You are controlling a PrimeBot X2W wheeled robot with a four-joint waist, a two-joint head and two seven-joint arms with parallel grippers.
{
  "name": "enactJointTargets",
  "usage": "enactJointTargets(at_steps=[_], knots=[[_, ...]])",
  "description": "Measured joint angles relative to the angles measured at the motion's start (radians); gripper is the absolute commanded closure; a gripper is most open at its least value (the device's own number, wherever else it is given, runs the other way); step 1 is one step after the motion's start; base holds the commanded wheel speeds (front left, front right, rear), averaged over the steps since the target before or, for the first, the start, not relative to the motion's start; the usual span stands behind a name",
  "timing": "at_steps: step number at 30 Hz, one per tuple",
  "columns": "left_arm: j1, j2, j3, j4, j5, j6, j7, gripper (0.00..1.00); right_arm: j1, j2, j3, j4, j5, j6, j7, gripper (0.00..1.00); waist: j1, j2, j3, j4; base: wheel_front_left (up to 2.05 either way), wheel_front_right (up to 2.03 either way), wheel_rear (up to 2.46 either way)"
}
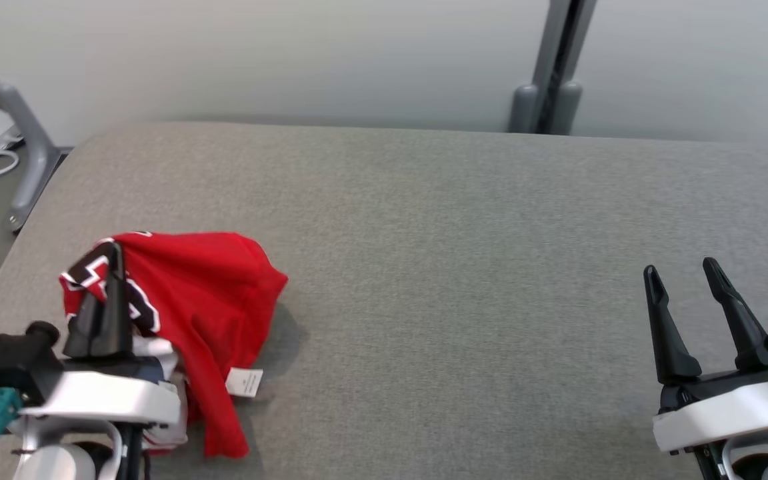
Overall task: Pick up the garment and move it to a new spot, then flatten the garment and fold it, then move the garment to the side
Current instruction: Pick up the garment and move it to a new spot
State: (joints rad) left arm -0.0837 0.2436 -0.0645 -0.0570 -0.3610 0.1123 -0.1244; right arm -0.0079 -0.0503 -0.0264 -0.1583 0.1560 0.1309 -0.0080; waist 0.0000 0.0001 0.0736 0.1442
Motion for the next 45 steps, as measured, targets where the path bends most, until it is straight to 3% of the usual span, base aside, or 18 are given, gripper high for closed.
enactJointTargets(at_steps=[7,18,28,37,38,39,40,45], knots=[[0.056,-0.020,-0.062,-0.083,0.017,0.010,0.036,1.00,0.023,0.000,0.006,-0.006,0.029,0.000,-0.002,0.00,0.0000,0.0000,-0.026,-0.066,0.00,0.00,0.00],[-0.021,-0.072,-0.179,-0.068,0.026,-0.036,0.045,1.00,0.016,0.000,0.017,-0.014,0.050,0.000,-0.012,0.00,0.0000,0.0000,-0.012,-0.245,0.00,0.00,0.00],[-0.223,-0.118,-0.297,0.104,0.064,-0.117,0.045,1.00,-0.016,0.000,0.030,0.016,0.093,0.000,-0.055,0.00,0.0000,0.0000,0.075,-0.424,0.00,0.00,0.00],[-0.336,-0.139,-0.337,0.344,0.064,-0.156,0.055,1.00,-0.053,0.000,0.045,0.074,0.138,0.000,-0.117,0.00,0.0000,0.0000,0.196,-0.524,0.00,0.00,0.00],[-0.345,-0.141,-0.340,0.365,0.064,-0.156,0.055,0.58,-0.057,0.000,0.044,0.080,0.142,0.000,-0.122,0.00,0.0000,0.0000,0.207,-0.529,0.00,0.00,0.00],[-0.353,-0.143,-0.342,0.382,0.063,-0.156,0.052,0.09,-0.062,0.000,0.043,0.086,0.145,0.000,-0.126,0.00,0.0000,0.0000,0.218,-0.533,0.00,0.00,0.00],[-0.360,-0.146,-0.344,0.395,0.062,-0.157,0.046,0.00,-0.065,0.000,0.040,0.092,0.145,0.000,-0.133,0.00,0.0000,0.0000,0.227,-0.534,0.00,0.00,0.00],[-0.370,-0.154,-0.361,0.410,0.066,-0.164,-0.030,0.00,-0.084,0.001,0.026,0.117,0.142,0.000,-0.146,0.00,0.0000,0.0000,0.236,-0.490,0.00,0.00,0.00]])
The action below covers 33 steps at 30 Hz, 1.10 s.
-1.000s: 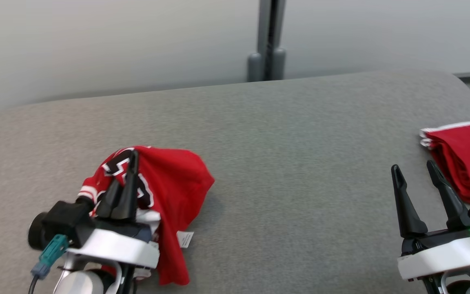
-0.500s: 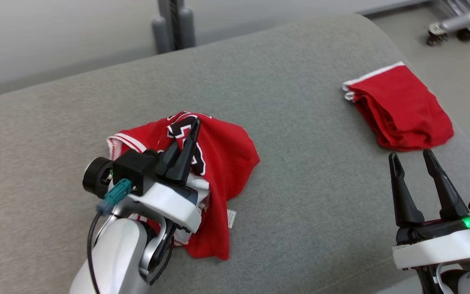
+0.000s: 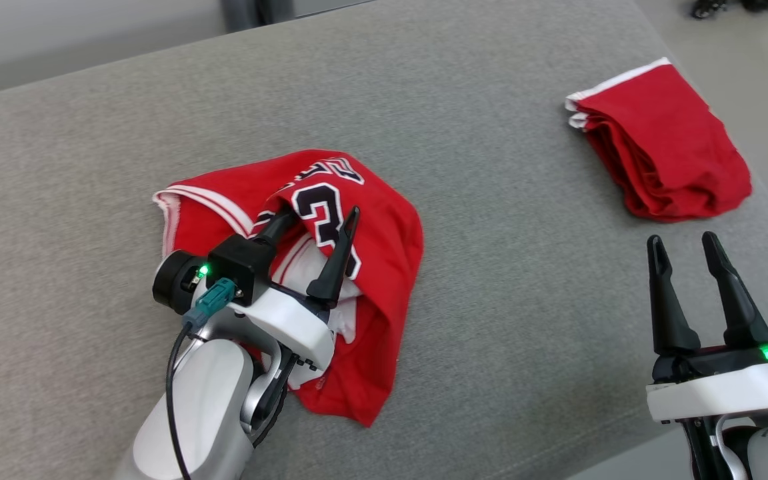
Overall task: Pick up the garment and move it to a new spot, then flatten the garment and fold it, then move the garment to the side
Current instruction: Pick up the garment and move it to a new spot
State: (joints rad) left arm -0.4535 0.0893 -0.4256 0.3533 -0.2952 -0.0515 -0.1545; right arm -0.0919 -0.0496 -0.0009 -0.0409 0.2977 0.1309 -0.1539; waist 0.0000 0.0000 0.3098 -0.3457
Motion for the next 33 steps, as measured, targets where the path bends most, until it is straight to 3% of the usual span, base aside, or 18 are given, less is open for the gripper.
enactJointTargets(at_steps=[5,20,33], knots=[[0.045,0.012,0.007,-0.061,-0.005,0.011,-0.026,0.00,-0.005,0.000,-0.020,-0.001,-0.027,0.000,0.004,0.00,0.0000,0.0000,-0.016,0.064,0.00,0.00,0.00],[0.204,0.119,0.202,-0.239,-0.054,0.159,-0.073,0.00,-0.002,0.000,-0.048,-0.049,-0.109,0.000,0.053,0.00,0.0000,0.0000,-0.091,0.267,0.00,0.00,0.00],[0.363,0.183,0.240,-0.355,-0.049,0.204,-0.054,0.00,0.064,0.001,-0.035,-0.053,-0.142,0.000,0.105,0.00,0.0000,0.0000,-0.201,0.335,0.00,0.00,0.00]])
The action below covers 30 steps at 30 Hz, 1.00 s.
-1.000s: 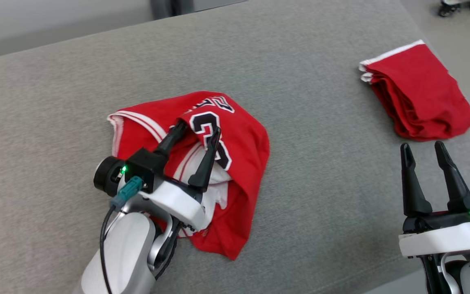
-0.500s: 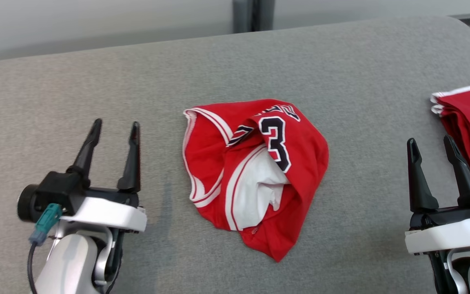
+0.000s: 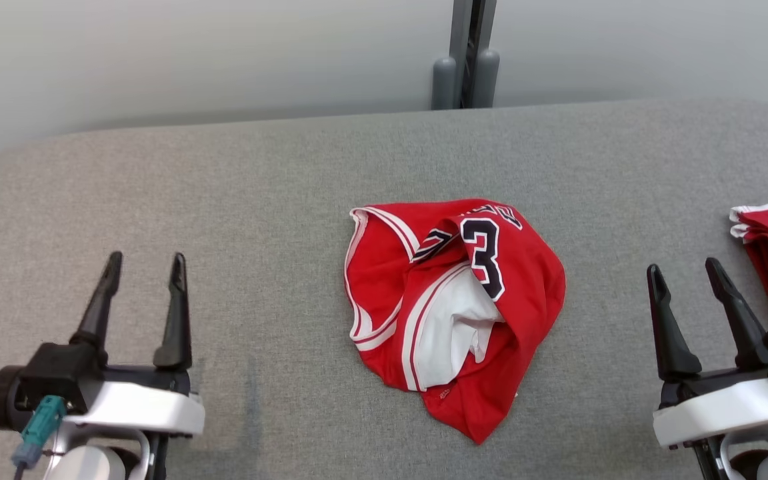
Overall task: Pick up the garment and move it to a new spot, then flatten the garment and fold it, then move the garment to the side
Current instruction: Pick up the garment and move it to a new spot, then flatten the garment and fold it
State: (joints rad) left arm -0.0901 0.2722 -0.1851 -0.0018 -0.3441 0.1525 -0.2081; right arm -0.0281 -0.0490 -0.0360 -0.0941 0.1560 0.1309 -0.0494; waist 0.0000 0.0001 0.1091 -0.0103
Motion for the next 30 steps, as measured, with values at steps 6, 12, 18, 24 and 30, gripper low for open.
enactJointTargets(at_steps=[6,12,18,24,30], knots=[[0.054,0.003,-0.014,-0.045,0.000,0.013,0.034,0.00,0.038,0.000,0.001,-0.014,-0.005,0.000,0.017,0.00,0.0000,0.0000,-0.037,0.005,0.00,0.00,0.00],[0.104,0.000,-0.028,-0.060,-0.007,0.023,0.054,0.00,0.081,0.000,-0.009,-0.044,-0.005,0.000,0.032,0.00,0.0000,0.0000,-0.070,0.003,0.00,0.00,0.00],[0.132,0.001,-0.033,-0.059,-0.010,0.031,0.064,0.00,0.121,0.000,-0.024,-0.075,-0.005,0.000,0.051,0.00,0.0000,0.0000,-0.096,0.006,0.00,0.00,0.00],[0.139,0.008,-0.031,-0.053,-0.016,0.033,0.066,0.00,0.135,0.000,-0.030,-0.087,0.002,0.000,0.060,0.00,0.0000,0.0000,-0.103,0.007,0.00,0.00,0.00],[0.139,0.019,-0.031,-0.053,-0.017,0.033,0.073,0.00,0.136,0.000,-0.027,-0.086,0.003,0.000,0.060,0.00,0.0000,0.0000,-0.104,0.002,0.00,0.00,0.00]])
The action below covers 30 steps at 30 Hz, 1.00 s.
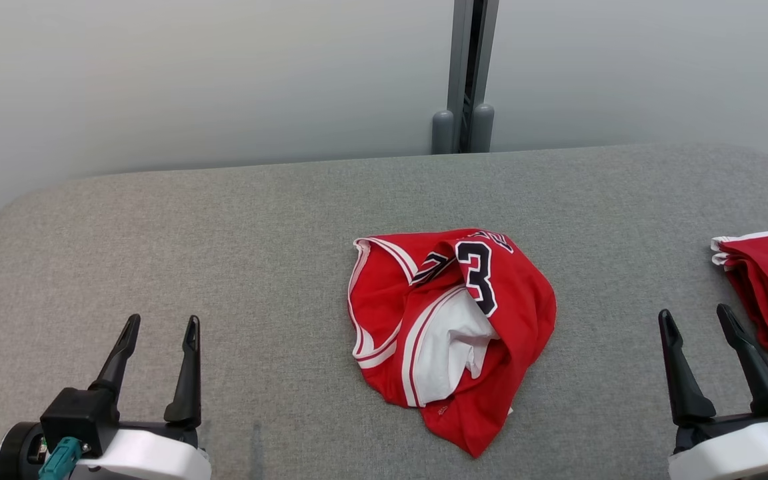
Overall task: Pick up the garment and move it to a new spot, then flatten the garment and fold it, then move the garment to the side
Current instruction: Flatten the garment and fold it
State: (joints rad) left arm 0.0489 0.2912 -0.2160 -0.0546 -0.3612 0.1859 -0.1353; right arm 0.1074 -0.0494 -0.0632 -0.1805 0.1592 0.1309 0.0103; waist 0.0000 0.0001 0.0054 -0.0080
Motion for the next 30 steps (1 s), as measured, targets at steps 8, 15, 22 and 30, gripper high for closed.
enactJointTargets(at_steps=[8,15,22,30], knots=[[0.000,0.010,-0.002,-0.001,-0.001,0.002,0.011,0.00,0.000,0.000,0.000,0.007,0.010,0.000,-0.002,0.00,0.0000,0.0000,-0.002,-0.005,0.00,0.00,0.00],[0.000,0.014,-0.008,-0.001,0.000,0.009,0.012,0.00,0.000,0.000,0.001,0.008,0.010,0.000,-0.002,0.00,0.0000,0.0000,0.001,-0.011,0.00,0.00,0.00],[-0.019,0.013,-0.028,-0.010,0.010,0.009,0.012,0.00,-0.003,0.000,-0.003,0.002,0.016,0.000,-0.002,0.00,0.0000,0.0000,0.020,-0.012,0.00,0.00,0.00],[-0.178,-0.027,-0.198,0.070,0.006,-0.127,0.155,0.00,-0.055,0.000,0.019,-0.004,0.015,0.000,-0.002,0.00,0.0000,0.0000,0.101,-0.022,0.00,0.00,0.00]])
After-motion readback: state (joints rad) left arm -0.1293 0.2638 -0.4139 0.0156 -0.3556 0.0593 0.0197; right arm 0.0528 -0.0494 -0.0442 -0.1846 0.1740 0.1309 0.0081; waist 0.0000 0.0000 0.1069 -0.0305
